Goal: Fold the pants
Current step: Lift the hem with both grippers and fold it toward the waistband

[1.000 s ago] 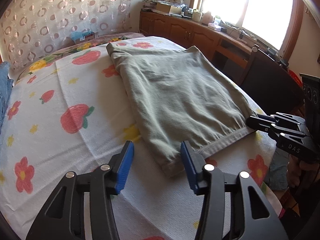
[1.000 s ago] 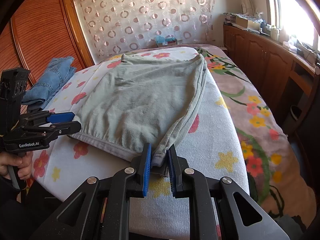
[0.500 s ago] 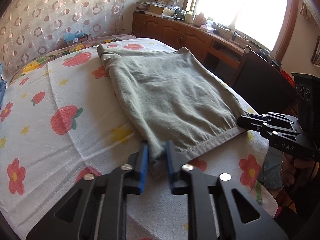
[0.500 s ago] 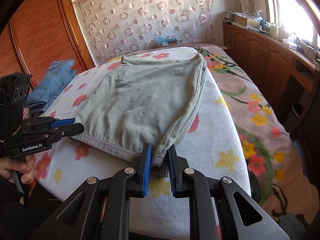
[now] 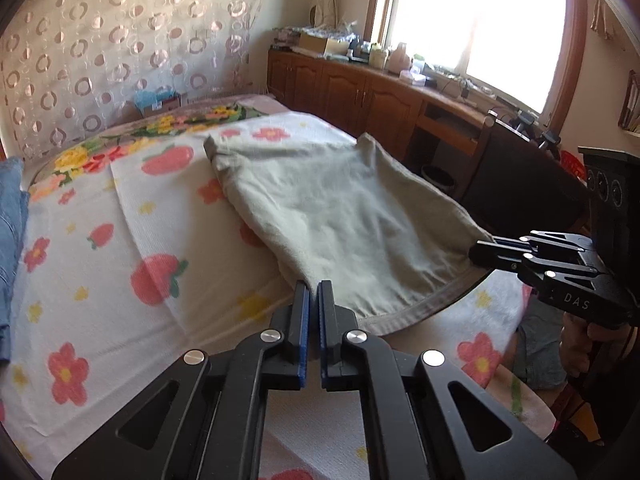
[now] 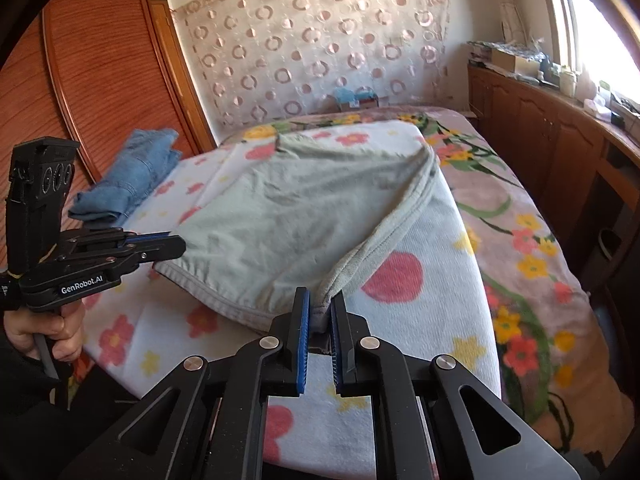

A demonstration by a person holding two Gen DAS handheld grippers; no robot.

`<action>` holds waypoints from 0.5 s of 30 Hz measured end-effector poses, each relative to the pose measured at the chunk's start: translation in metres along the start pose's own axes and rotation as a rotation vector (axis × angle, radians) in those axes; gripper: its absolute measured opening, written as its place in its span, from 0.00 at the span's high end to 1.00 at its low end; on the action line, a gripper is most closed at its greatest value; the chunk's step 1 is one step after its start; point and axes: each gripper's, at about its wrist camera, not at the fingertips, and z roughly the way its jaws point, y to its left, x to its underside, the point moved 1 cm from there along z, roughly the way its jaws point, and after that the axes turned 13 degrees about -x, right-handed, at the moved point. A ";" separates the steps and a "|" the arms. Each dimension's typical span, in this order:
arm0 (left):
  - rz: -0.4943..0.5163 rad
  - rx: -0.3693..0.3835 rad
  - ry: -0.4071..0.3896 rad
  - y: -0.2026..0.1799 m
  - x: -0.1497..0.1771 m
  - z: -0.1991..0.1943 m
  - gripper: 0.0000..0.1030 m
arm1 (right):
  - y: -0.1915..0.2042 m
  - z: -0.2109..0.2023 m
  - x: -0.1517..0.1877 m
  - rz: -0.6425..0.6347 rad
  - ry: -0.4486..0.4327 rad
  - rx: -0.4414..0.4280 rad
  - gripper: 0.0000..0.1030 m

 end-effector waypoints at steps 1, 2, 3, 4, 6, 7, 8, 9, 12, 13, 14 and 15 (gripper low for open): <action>-0.008 0.004 -0.013 0.002 -0.004 -0.006 0.95 | 0.004 -0.002 -0.005 -0.016 -0.007 -0.002 0.91; -0.015 0.005 -0.027 0.005 -0.008 -0.012 0.95 | 0.008 -0.005 -0.009 -0.032 -0.017 -0.005 0.91; -0.016 0.001 -0.042 0.007 -0.012 -0.018 0.96 | 0.013 -0.009 -0.015 -0.047 -0.031 -0.011 0.91; -0.016 -0.001 -0.053 0.009 -0.016 -0.023 0.96 | 0.017 -0.013 -0.020 -0.056 -0.044 -0.020 0.91; -0.021 -0.008 -0.079 0.015 -0.024 -0.036 0.96 | 0.024 -0.021 -0.032 -0.069 -0.072 -0.046 0.91; -0.025 -0.009 -0.091 0.018 -0.027 -0.041 0.96 | 0.028 -0.024 -0.038 -0.078 -0.084 -0.054 0.91; -0.028 -0.011 -0.106 0.021 -0.032 -0.048 0.96 | 0.033 -0.028 -0.044 -0.092 -0.098 -0.060 0.91; -0.031 -0.017 -0.122 0.024 -0.036 -0.055 0.96 | 0.038 -0.032 -0.051 -0.107 -0.112 -0.065 0.91; -0.035 -0.029 -0.159 0.034 -0.048 -0.073 0.96 | 0.053 -0.043 -0.069 -0.146 -0.149 -0.090 0.91; -0.038 -0.035 -0.175 0.037 -0.053 -0.082 0.96 | 0.058 -0.046 -0.075 -0.158 -0.159 -0.100 0.91; -0.037 -0.039 -0.186 0.039 -0.057 -0.087 0.96 | 0.063 -0.049 -0.080 -0.171 -0.170 -0.108 0.91; -0.033 -0.050 -0.204 0.041 -0.062 -0.096 0.96 | 0.068 -0.052 -0.085 -0.184 -0.179 -0.113 0.91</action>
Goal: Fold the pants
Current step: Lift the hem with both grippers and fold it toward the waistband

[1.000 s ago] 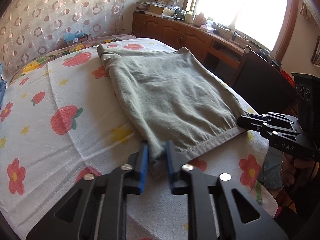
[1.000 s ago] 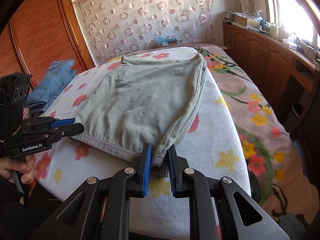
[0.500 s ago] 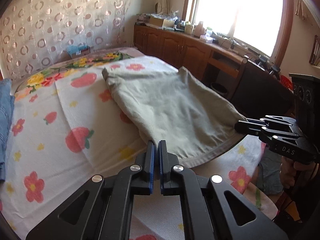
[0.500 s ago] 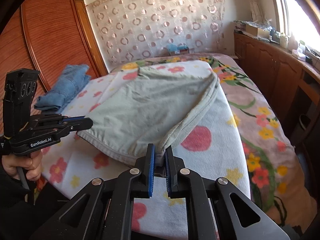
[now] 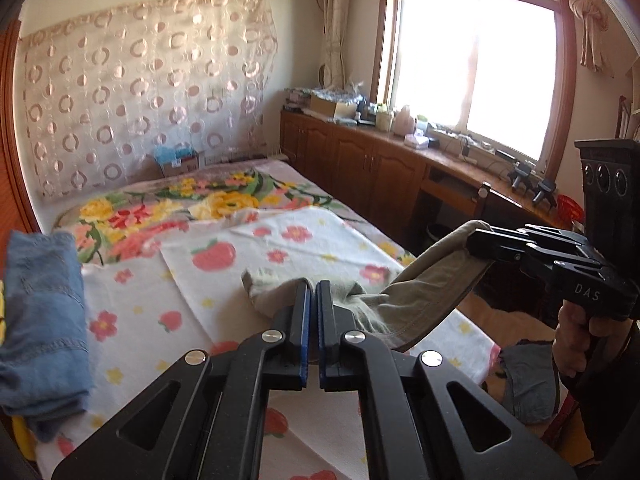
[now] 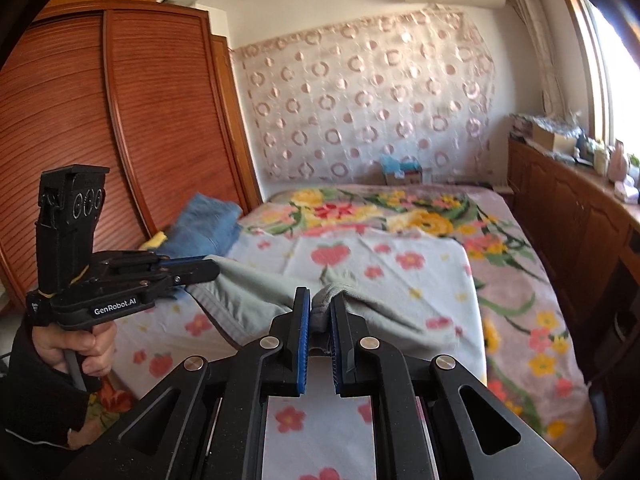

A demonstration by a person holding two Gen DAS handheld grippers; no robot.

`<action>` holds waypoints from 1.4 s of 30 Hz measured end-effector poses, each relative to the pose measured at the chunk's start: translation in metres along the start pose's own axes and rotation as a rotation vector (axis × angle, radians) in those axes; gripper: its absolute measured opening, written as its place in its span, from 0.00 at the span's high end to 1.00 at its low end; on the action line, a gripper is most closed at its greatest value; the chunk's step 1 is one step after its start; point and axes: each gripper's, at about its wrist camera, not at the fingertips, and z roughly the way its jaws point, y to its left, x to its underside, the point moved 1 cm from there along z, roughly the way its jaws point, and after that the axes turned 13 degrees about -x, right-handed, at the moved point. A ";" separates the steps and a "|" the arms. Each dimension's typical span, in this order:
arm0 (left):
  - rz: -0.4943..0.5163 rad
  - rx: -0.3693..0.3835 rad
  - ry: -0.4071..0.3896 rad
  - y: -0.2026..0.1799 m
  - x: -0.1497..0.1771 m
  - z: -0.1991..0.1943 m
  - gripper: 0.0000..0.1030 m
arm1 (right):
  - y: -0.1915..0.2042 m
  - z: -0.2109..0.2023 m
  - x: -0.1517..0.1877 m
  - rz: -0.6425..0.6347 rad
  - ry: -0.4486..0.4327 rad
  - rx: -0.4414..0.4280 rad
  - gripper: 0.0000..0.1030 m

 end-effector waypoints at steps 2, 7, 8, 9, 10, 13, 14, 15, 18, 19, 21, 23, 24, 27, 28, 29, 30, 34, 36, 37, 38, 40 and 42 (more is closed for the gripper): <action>0.005 -0.016 -0.025 0.005 -0.010 -0.010 0.96 | 0.008 -0.001 -0.011 -0.037 -0.011 0.001 0.91; 0.003 -0.070 -0.067 0.024 -0.032 -0.020 0.96 | 0.013 0.009 -0.029 -0.092 -0.012 -0.026 0.91; -0.002 -0.079 -0.068 0.030 -0.036 -0.018 0.96 | 0.011 0.016 -0.035 -0.091 -0.007 -0.038 0.91; -0.005 -0.088 -0.069 0.034 -0.039 -0.015 0.96 | 0.006 0.023 -0.040 -0.089 0.001 -0.049 0.91; -0.009 -0.107 -0.069 0.041 -0.044 -0.009 0.96 | 0.001 0.031 -0.044 -0.088 0.009 -0.054 0.91; -0.019 -0.153 -0.059 0.061 -0.060 0.012 0.96 | -0.024 0.064 -0.074 -0.100 0.029 -0.057 0.91; -0.019 -0.169 -0.058 0.067 -0.066 0.018 0.96 | -0.030 0.077 -0.085 -0.107 0.038 -0.046 0.91; -0.023 -0.193 -0.056 0.076 -0.076 0.028 0.96 | -0.039 0.087 -0.094 -0.108 0.043 -0.039 0.91; -0.032 -0.248 -0.053 0.096 -0.098 0.044 0.96 | -0.052 0.123 -0.124 -0.098 0.041 -0.014 0.91; -0.039 -0.262 -0.056 0.102 -0.106 0.047 0.96 | -0.054 0.131 -0.132 -0.089 0.036 -0.008 0.91; -0.043 -0.282 -0.067 0.109 -0.113 0.045 0.96 | -0.057 0.139 -0.139 -0.076 0.020 -0.010 0.91; -0.048 -0.285 -0.071 0.110 -0.107 0.039 0.96 | -0.052 0.145 -0.131 -0.078 0.024 -0.015 0.91; -0.048 -0.283 -0.061 0.111 -0.098 0.038 0.96 | -0.049 0.149 -0.123 -0.080 0.039 -0.021 0.91; -0.033 -0.281 -0.010 0.103 -0.058 0.042 0.96 | -0.050 0.161 -0.087 -0.085 0.117 0.003 0.91; -0.030 -0.272 0.014 0.099 -0.046 0.045 0.96 | -0.051 0.167 -0.072 -0.079 0.148 0.006 0.91; -0.025 -0.260 0.041 0.094 -0.028 0.050 0.96 | -0.053 0.173 -0.054 -0.063 0.182 -0.003 0.91; -0.031 -0.254 0.069 0.091 -0.006 0.056 0.96 | -0.054 0.178 -0.038 -0.049 0.208 -0.011 0.91; -0.053 -0.217 0.166 0.079 0.054 0.072 0.96 | -0.050 0.200 0.023 -0.023 0.326 -0.034 0.91; -0.066 -0.206 0.190 0.075 0.073 0.074 0.96 | -0.048 0.206 0.042 -0.014 0.360 -0.046 0.91; -0.076 -0.202 0.201 0.073 0.082 0.074 0.96 | -0.046 0.209 0.047 -0.014 0.368 -0.045 0.91; -0.081 -0.196 0.207 0.071 0.089 0.073 0.96 | -0.046 0.210 0.051 -0.009 0.371 -0.049 0.91; -0.092 -0.190 0.219 0.070 0.100 0.071 0.96 | -0.047 0.210 0.054 0.013 0.366 -0.064 0.91; -0.102 -0.191 0.220 0.069 0.105 0.065 0.96 | -0.048 0.204 0.061 0.027 0.357 -0.072 0.91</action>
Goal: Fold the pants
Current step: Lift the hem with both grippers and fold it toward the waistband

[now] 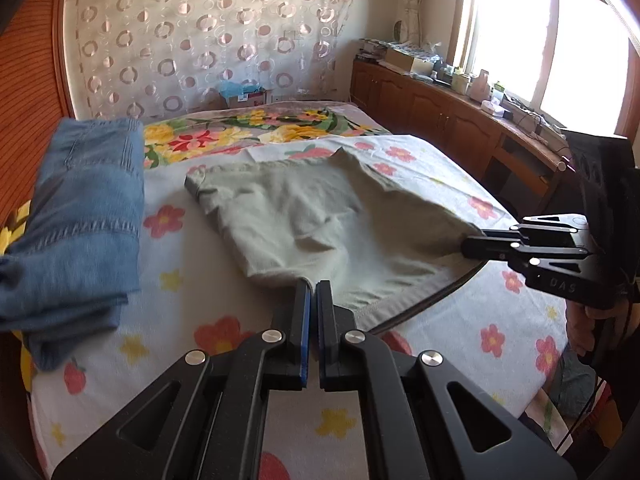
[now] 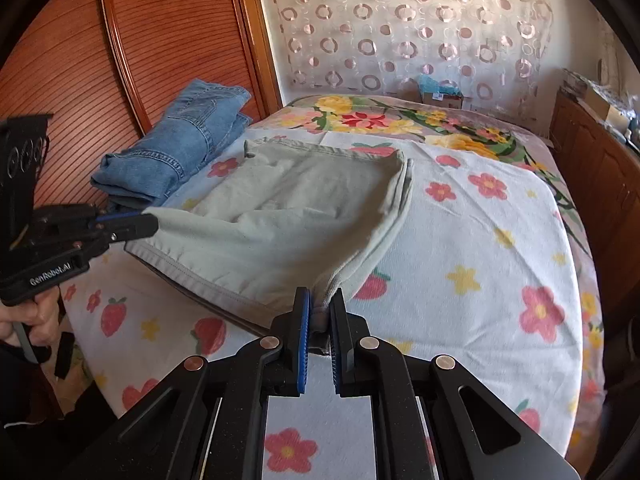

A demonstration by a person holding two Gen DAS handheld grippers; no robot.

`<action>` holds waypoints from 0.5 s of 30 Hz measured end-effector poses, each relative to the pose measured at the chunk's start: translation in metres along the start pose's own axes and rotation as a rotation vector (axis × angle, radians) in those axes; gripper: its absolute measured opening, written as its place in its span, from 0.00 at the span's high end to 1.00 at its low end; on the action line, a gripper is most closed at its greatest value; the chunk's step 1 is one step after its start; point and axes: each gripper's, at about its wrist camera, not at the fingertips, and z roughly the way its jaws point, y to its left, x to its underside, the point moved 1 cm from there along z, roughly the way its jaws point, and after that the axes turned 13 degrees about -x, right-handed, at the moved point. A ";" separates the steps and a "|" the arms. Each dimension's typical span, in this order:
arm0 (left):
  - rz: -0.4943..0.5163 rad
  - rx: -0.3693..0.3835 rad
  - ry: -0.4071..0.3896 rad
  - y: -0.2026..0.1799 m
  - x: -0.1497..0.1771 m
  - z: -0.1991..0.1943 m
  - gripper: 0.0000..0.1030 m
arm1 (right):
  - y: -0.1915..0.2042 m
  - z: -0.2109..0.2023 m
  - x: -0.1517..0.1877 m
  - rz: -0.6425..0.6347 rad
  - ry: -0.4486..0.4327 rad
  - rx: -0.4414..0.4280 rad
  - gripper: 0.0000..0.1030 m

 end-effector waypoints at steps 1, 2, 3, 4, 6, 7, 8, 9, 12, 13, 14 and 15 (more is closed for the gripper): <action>-0.006 0.006 0.002 0.002 0.001 -0.002 0.96 | 0.000 -0.004 0.007 0.007 -0.004 -0.006 0.91; -0.013 0.012 0.004 0.004 0.004 -0.003 0.96 | 0.000 -0.004 0.008 0.018 -0.007 -0.016 0.91; -0.018 0.016 0.006 0.003 0.009 -0.005 0.96 | 0.000 -0.009 0.013 0.029 -0.006 -0.024 0.91; -0.022 0.020 0.007 0.007 0.009 -0.006 0.96 | 0.000 -0.009 0.015 0.041 -0.006 -0.028 0.91; -0.036 0.026 0.012 0.008 0.015 -0.010 0.96 | -0.001 -0.014 0.022 0.050 -0.010 -0.034 0.91; -0.038 0.029 0.014 0.008 0.017 -0.011 0.96 | 0.000 -0.017 0.024 0.048 -0.012 -0.034 0.91; -0.038 0.031 0.015 0.008 0.019 -0.012 0.96 | 0.003 -0.020 0.028 0.048 -0.013 -0.035 0.91; -0.039 0.034 0.017 0.006 0.023 -0.014 0.96 | 0.005 -0.024 0.033 0.050 -0.016 -0.037 0.91; -0.042 0.045 0.025 0.005 0.034 -0.017 0.96 | 0.004 -0.030 0.040 0.065 -0.020 -0.041 0.91; -0.040 0.040 0.024 0.004 0.037 -0.018 0.96 | 0.004 -0.032 0.044 0.075 -0.021 -0.046 0.91; -0.038 0.043 0.021 0.004 0.039 -0.017 0.96 | 0.001 -0.029 0.047 0.092 -0.020 -0.046 0.91; -0.039 0.050 0.019 0.004 0.042 -0.017 0.96 | -0.001 -0.025 0.044 0.105 -0.020 -0.044 0.91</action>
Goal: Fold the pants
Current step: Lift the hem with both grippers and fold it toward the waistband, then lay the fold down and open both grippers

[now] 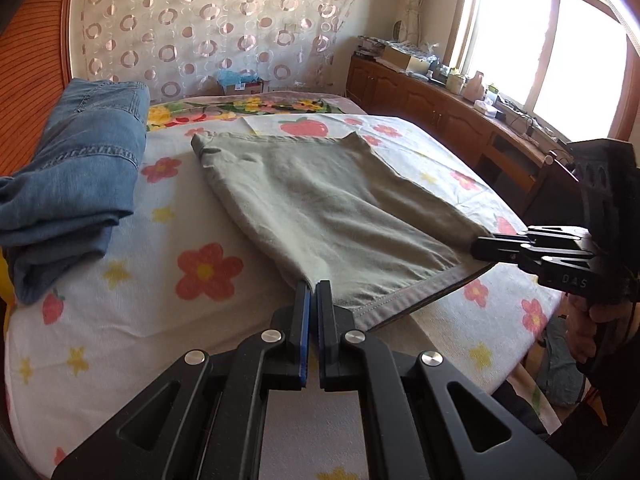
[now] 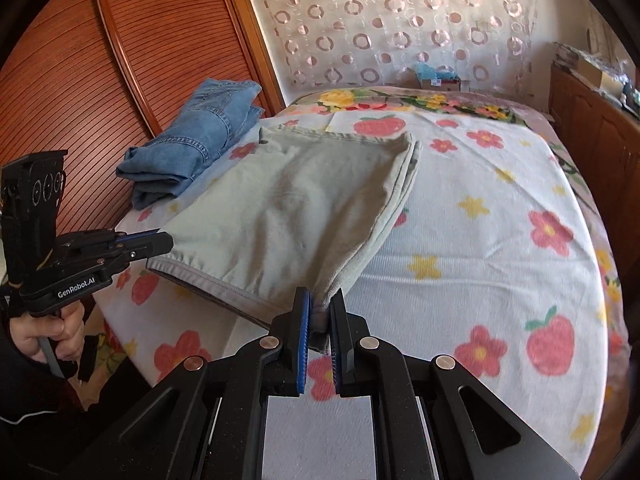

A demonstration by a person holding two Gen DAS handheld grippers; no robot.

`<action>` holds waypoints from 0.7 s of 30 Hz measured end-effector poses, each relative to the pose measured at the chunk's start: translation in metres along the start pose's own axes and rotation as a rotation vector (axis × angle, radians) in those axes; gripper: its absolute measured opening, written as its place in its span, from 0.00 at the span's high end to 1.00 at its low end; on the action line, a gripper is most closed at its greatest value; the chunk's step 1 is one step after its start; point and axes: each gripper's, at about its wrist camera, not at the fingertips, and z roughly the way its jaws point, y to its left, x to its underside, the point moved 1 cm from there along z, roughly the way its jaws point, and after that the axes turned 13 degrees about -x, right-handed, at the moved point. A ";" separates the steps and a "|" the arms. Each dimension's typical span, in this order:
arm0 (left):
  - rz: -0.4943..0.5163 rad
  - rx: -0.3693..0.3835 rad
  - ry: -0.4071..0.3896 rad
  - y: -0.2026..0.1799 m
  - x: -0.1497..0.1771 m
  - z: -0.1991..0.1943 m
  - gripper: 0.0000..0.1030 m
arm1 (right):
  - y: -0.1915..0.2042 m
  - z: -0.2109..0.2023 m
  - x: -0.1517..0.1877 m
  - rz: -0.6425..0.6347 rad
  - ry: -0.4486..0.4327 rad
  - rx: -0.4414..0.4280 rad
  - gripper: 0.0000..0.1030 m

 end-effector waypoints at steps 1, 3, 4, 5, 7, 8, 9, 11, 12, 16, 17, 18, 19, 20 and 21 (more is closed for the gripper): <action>0.000 -0.010 0.005 0.000 0.003 0.002 0.96 | 0.000 0.002 0.001 0.004 0.001 0.001 0.91; -0.004 -0.009 0.013 0.000 0.007 0.004 0.96 | -0.003 0.008 0.005 0.018 0.003 0.002 0.91; -0.004 -0.012 0.016 -0.001 0.009 0.005 0.96 | -0.004 0.010 0.007 0.021 0.004 0.004 0.91; -0.003 -0.015 0.020 -0.001 0.010 0.005 0.96 | -0.004 0.011 0.007 0.018 0.003 0.010 0.91; -0.007 -0.017 0.027 0.000 0.012 0.006 0.96 | -0.001 0.012 0.007 0.006 0.001 0.022 0.91; -0.010 -0.017 0.029 0.001 0.013 0.007 0.96 | 0.000 0.013 0.006 0.002 0.001 0.026 0.91; -0.012 -0.019 0.032 0.001 0.012 0.007 0.96 | 0.001 0.013 0.007 -0.003 0.000 0.031 0.91; -0.014 -0.029 0.034 0.001 0.014 0.009 0.96 | 0.004 0.013 0.008 -0.013 0.000 0.042 0.91; -0.009 -0.039 0.035 0.001 0.015 0.009 0.96 | 0.004 0.014 0.008 -0.017 0.003 0.047 0.91; 0.002 -0.055 0.030 0.001 0.015 0.009 0.82 | 0.003 0.014 0.011 -0.013 0.004 0.057 0.91; 0.003 -0.064 0.031 0.002 0.015 0.009 0.78 | 0.001 0.013 0.013 -0.013 0.006 0.057 0.91; 0.002 -0.066 0.032 0.003 0.015 0.009 0.73 | 0.001 0.013 0.014 -0.010 0.006 0.058 0.91; 0.000 -0.068 0.032 0.004 0.015 0.010 0.68 | 0.000 0.012 0.014 -0.007 0.005 0.058 0.91; -0.001 -0.072 0.031 0.005 0.015 0.010 0.54 | 0.000 0.011 0.015 -0.007 0.004 0.057 0.91; -0.006 -0.068 0.031 0.007 0.015 0.009 0.46 | 0.001 0.010 0.015 -0.009 0.003 0.059 0.91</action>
